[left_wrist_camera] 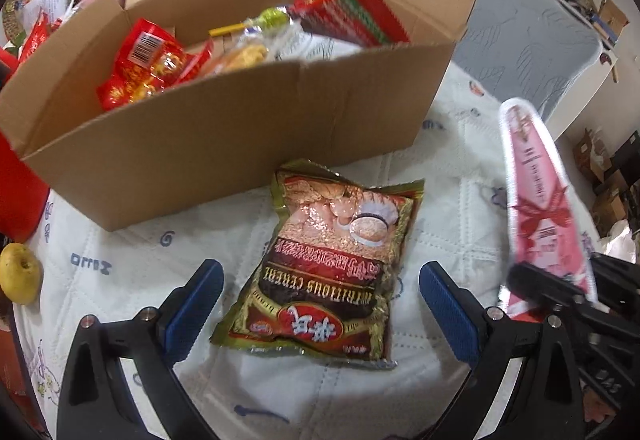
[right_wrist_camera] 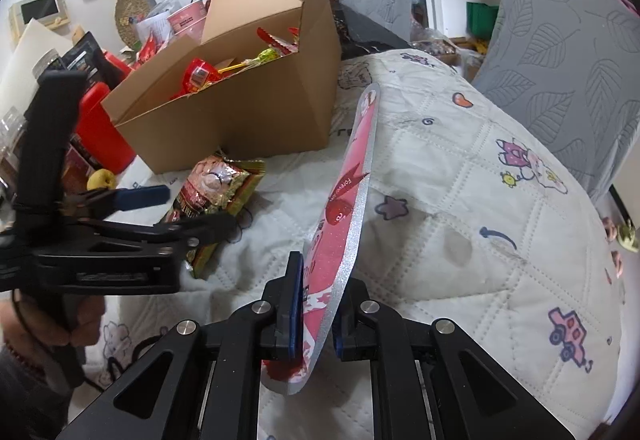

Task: Organize snacks
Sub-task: 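Grasp the green-and-gold cereal bag with the left gripper while the right holds the pink packet, then lift the cereal bag and pink cone packet and carry them over the box, then open the left gripper to drop the cereal bag while the right drops the pink packet inside, then withdraw both open grippers up and away from the box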

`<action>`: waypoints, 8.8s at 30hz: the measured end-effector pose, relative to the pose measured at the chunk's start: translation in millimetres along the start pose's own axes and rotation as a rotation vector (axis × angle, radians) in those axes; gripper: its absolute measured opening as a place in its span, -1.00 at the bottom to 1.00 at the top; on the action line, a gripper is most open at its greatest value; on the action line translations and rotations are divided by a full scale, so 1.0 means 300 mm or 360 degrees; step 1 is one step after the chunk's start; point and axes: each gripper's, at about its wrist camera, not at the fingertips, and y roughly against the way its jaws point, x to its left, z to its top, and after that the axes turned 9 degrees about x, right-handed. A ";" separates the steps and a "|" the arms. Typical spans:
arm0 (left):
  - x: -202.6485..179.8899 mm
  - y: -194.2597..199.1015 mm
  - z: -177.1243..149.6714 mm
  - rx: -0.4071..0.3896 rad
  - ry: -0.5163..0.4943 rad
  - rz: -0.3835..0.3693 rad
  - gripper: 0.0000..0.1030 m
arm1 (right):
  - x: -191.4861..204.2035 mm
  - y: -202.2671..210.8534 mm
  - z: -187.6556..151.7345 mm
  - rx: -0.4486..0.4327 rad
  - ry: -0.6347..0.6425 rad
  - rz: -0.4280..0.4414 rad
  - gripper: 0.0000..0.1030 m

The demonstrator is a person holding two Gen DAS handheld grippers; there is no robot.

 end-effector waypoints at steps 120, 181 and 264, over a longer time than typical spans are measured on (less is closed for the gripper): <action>0.122 0.590 0.055 -0.0703 0.0120 -0.0024 -0.19 | 0.350 0.317 0.257 -0.0462 0.0711 0.0212 -0.80; 0.389 0.088 0.548 -0.0336 0.0274 0.0362 -0.19 | 0.271 -0.270 0.790 0.0094 0.0521 0.0095 -0.80; 0.164 0.769 0.044 -0.0876 0.0356 0.0432 0.95 | 0.386 0.466 0.415 -0.0667 0.0543 -0.0109 0.48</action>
